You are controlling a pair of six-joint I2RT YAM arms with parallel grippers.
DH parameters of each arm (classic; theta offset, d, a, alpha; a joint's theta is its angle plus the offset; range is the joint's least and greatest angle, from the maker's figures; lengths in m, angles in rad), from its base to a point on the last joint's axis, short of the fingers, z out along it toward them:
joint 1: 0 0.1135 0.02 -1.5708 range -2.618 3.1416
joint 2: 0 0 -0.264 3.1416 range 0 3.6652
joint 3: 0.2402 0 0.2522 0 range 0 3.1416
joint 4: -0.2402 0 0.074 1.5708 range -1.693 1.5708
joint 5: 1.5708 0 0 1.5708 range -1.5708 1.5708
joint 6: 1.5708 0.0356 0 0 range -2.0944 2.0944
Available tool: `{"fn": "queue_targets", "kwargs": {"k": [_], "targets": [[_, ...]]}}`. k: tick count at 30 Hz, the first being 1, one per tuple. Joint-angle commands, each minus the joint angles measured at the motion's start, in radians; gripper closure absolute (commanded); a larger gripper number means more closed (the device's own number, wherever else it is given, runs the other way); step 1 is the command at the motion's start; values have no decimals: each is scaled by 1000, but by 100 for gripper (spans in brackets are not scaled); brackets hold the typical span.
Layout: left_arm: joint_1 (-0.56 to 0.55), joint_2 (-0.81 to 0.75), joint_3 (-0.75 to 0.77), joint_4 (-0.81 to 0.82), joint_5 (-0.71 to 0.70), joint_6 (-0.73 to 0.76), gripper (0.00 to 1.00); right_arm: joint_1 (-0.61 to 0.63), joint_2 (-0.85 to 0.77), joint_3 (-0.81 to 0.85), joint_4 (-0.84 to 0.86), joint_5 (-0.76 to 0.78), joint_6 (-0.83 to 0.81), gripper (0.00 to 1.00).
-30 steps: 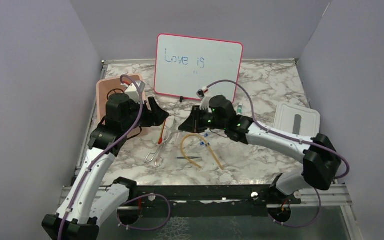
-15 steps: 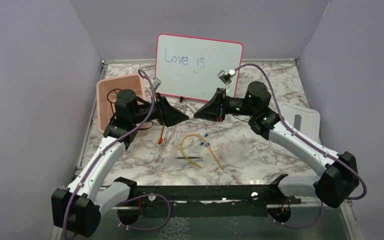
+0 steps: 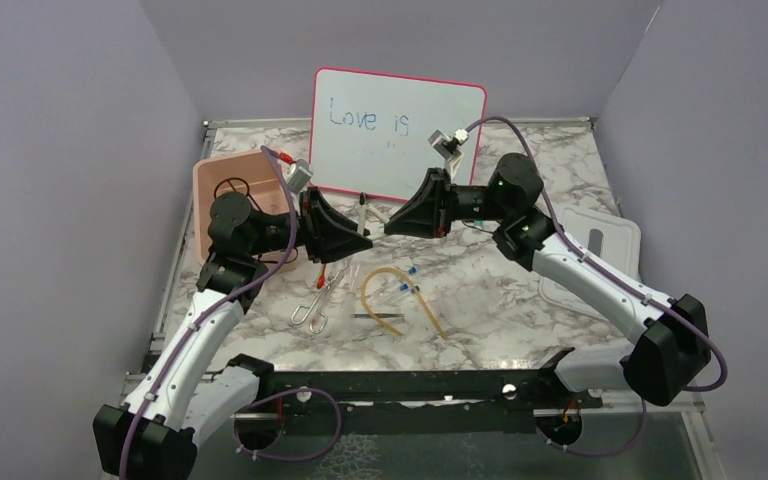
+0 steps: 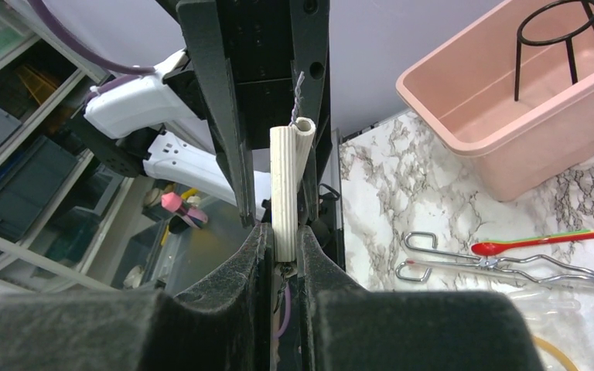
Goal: Organize the chemistry lab equipment
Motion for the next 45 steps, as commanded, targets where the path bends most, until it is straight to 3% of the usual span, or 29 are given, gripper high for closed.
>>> {"fn": "queue_targets", "kwargs": {"k": [1,4,7,8,11,14,16,19,23,30,35,41,45], "targets": [[-8,-16,-17,43,58,-23,62,-1,28,39,31,8,22,97],[-9,-3,-17,43,49,-36,73,-1,41,45,35,20,28,97],[-8,11,-8,30,12,-43,97,-1,43,38,37,34,28,95],[-8,14,-1,12,-10,-36,100,-1,41,36,35,44,27,93],[-8,17,18,-43,-79,-20,100,-3,28,30,6,85,14,81],[-8,17,43,-101,-146,-2,100,-2,-2,25,-41,149,-12,57],[-8,18,83,-181,-212,39,100,-3,-32,25,-105,253,-36,39],[-4,17,159,-404,-376,146,100,-4,-71,40,-248,489,-80,27],[20,43,263,-670,-712,248,100,-3,-101,44,-400,681,-109,25],[191,71,341,-922,-1035,317,100,-4,-153,-66,-419,691,-81,25],[340,112,326,-985,-1106,345,100,-4,-169,-132,-428,679,-56,26],[435,205,277,-967,-1018,321,100,-4,-166,-194,-410,631,-14,26],[503,242,211,-935,-1035,338,100,-3,-167,-221,-405,616,1,27]]}}
